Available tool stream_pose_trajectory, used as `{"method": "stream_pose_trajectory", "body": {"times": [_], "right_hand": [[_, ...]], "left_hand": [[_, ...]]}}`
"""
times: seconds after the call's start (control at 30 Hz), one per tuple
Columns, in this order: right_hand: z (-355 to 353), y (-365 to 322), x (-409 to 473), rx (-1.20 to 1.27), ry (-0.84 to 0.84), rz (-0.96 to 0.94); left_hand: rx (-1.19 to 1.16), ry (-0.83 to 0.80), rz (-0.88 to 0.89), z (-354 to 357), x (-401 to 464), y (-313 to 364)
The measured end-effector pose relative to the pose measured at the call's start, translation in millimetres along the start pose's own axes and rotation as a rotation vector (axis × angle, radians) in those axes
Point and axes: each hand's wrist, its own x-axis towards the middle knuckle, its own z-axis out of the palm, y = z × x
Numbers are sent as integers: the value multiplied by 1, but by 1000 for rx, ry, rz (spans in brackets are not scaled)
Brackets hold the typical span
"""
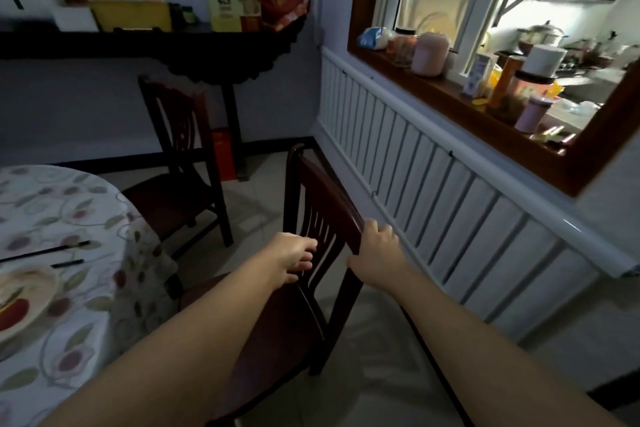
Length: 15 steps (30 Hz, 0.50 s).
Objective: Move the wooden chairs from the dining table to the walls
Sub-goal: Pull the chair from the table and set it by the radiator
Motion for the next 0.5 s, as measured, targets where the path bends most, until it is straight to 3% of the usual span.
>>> {"method": "stream_pose_trajectory", "body": {"times": [0.27, 0.5], "right_hand": [[8, -10, 132, -16, -115, 47], [31, -5, 188, -105, -177, 145]], "left_hand": [[-43, 61, -75, 22, 127, 56], [-154, 41, -140, 34, 206, 70]]}}
